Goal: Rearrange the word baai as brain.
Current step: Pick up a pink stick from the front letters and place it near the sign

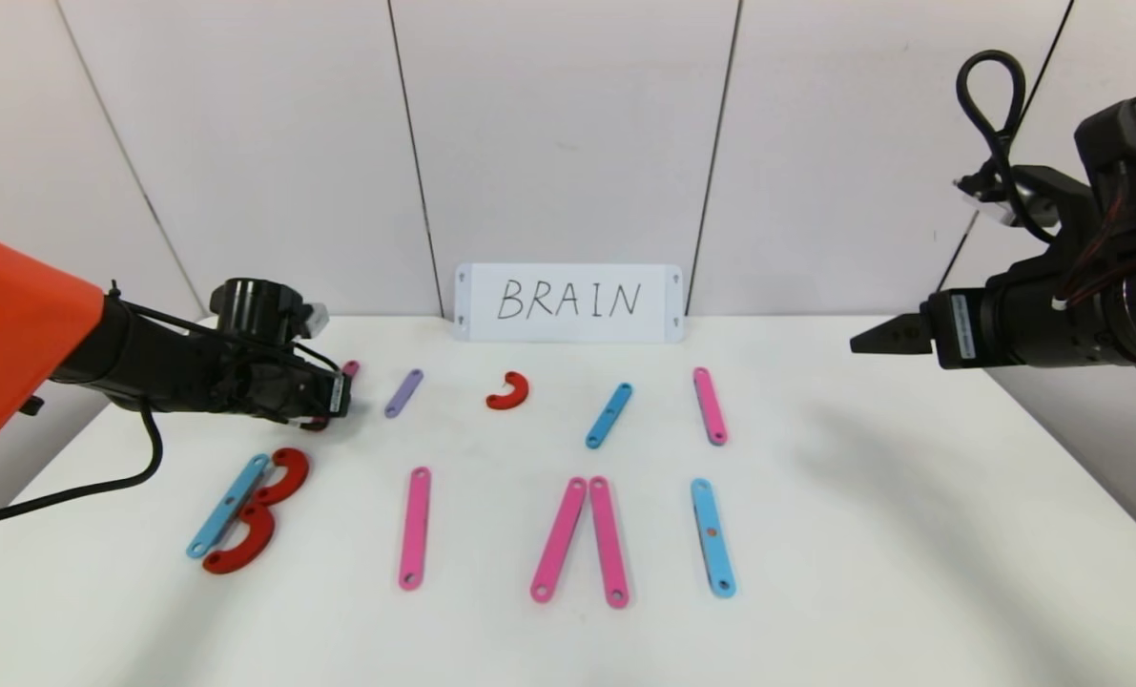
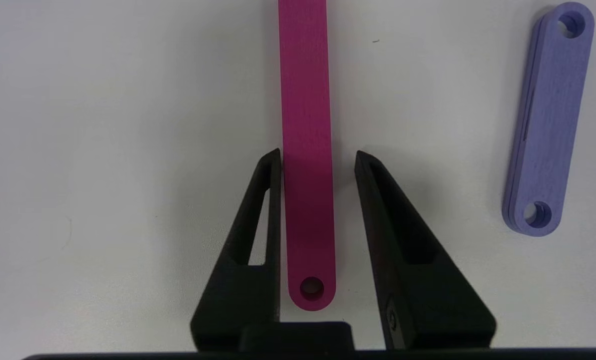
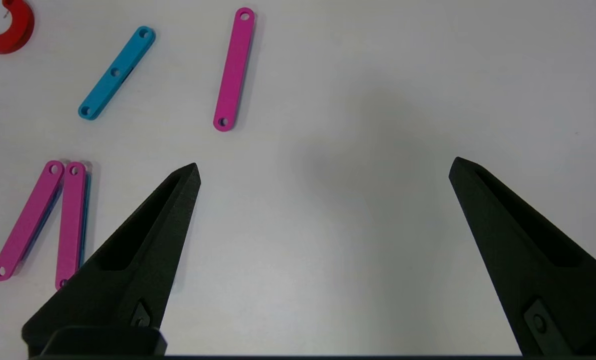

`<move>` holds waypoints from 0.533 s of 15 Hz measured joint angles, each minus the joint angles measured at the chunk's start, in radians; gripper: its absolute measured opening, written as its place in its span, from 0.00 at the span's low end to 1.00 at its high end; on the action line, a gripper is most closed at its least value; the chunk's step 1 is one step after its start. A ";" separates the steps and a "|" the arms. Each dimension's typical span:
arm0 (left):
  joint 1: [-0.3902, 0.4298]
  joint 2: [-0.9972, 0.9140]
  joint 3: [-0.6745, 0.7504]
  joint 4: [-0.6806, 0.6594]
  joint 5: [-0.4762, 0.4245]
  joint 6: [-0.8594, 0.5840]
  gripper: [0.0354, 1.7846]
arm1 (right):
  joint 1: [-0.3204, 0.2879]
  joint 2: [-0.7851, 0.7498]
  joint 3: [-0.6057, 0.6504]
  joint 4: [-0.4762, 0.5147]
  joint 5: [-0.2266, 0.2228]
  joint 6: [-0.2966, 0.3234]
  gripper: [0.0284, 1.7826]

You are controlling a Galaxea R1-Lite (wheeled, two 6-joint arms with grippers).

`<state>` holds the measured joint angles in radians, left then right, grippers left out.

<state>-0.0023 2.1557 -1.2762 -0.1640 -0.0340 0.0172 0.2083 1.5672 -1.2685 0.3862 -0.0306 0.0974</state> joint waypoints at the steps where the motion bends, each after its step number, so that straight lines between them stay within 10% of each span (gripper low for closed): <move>1: 0.000 0.000 0.000 0.000 0.000 0.000 0.39 | 0.000 0.000 0.000 0.000 0.000 0.000 0.98; 8: 0.001 -0.037 0.004 0.005 0.001 -0.009 0.93 | 0.000 0.000 0.000 0.000 0.000 0.000 0.98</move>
<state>-0.0017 2.1187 -1.2719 -0.1591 -0.0332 0.0085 0.2083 1.5668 -1.2685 0.3857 -0.0306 0.0977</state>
